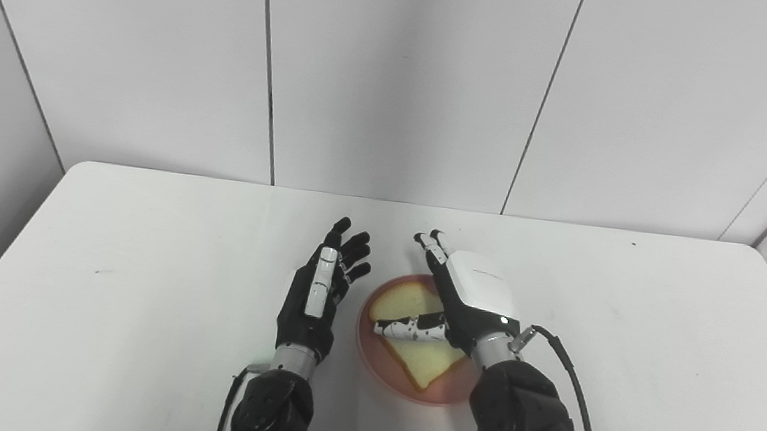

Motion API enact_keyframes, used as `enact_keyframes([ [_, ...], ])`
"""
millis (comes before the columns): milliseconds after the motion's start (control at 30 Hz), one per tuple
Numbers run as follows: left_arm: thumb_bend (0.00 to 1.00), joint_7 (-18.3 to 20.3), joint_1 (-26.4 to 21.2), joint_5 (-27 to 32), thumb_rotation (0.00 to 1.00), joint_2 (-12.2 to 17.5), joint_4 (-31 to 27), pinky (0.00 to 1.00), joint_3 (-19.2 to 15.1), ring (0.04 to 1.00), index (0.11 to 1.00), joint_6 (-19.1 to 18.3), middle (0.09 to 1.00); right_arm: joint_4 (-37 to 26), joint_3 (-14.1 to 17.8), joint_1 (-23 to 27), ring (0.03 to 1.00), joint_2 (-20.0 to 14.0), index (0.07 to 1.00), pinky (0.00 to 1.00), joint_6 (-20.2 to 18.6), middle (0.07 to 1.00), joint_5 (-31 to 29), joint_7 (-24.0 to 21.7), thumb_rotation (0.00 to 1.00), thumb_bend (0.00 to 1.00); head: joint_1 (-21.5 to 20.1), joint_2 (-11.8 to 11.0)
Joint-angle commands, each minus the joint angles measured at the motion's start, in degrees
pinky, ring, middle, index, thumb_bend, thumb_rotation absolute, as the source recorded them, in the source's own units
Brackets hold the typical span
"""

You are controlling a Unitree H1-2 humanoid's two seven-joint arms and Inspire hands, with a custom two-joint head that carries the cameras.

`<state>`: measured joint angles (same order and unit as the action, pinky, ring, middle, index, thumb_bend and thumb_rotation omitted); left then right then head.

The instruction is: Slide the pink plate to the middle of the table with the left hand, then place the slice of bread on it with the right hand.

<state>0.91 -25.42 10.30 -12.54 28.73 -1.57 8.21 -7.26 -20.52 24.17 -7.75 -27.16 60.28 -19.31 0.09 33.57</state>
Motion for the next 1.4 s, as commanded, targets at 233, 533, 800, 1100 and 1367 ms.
enact_keyframes([
  [233,0.74,-0.19,1.94,0.63,0.83,-0.36,1.38,0.84,-0.39,0.855,0.881,-3.35,0.823,-4.6,-0.05,1.6,1.0,-0.69,0.948,1.0,0.76,1.0,2.01,-0.63,0.54,1.0,-0.09,0.01],
  [533,0.75,-0.28,2.01,0.16,0.84,-0.13,0.64,0.85,-0.18,0.863,0.884,-3.53,0.837,-7.23,2.56,0.88,0.992,-0.66,0.934,1.0,2.37,0.989,-1.05,1.05,0.58,1.0,-0.23,-0.09],
  [800,0.78,-3.56,1.8,-4.18,0.81,1.06,-0.43,0.87,-0.17,0.869,0.858,1.17,0.849,4.82,17.04,-1.74,0.853,2.8,0.941,0.73,21.51,0.9,-30.03,16.13,0.82,0.89,-0.46,-0.3],
  [1100,0.81,-5.67,2.93,-9.59,0.84,1.34,-5.37,0.99,1.26,0.975,0.899,3.11,0.96,18.83,24.11,-2.11,0.782,5.64,0.905,0.73,36.21,0.833,-46.84,25.18,0.94,0.8,-0.83,-0.07],
  [1367,0.78,-6.36,3.28,-11.12,0.85,1.36,-6.0,1.0,1.87,0.979,0.878,2.03,0.956,20.65,27.57,-3.03,0.83,7.51,0.888,0.82,34.89,0.877,-55.45,26.13,1.0,0.75,-1.48,-0.03],
])
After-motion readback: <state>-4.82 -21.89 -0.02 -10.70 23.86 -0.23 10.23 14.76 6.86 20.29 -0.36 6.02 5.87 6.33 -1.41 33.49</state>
